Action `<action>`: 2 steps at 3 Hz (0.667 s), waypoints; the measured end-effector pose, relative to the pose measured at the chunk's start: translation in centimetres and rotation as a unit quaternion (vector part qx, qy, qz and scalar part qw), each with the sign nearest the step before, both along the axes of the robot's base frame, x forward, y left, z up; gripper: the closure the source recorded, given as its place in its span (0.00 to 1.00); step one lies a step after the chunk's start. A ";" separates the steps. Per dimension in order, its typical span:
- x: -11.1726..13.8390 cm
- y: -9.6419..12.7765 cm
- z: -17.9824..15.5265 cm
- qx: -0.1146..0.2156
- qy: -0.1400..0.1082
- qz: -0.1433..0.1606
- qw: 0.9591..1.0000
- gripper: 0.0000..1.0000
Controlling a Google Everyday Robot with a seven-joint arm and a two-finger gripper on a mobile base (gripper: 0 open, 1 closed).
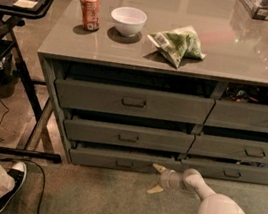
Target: Close bottom drawer
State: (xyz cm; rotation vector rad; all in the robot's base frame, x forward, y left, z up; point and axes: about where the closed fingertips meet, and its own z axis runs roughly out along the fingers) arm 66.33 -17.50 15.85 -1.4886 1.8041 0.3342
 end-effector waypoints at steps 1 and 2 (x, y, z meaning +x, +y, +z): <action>0.7 0.2 0.2 -0.002 -0.003 -0.001 1.000 0.00; 0.4 0.2 0.2 -0.002 -0.003 -0.001 1.000 0.00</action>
Offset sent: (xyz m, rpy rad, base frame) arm 0.0397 0.0014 0.0026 -0.0005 0.0048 0.0237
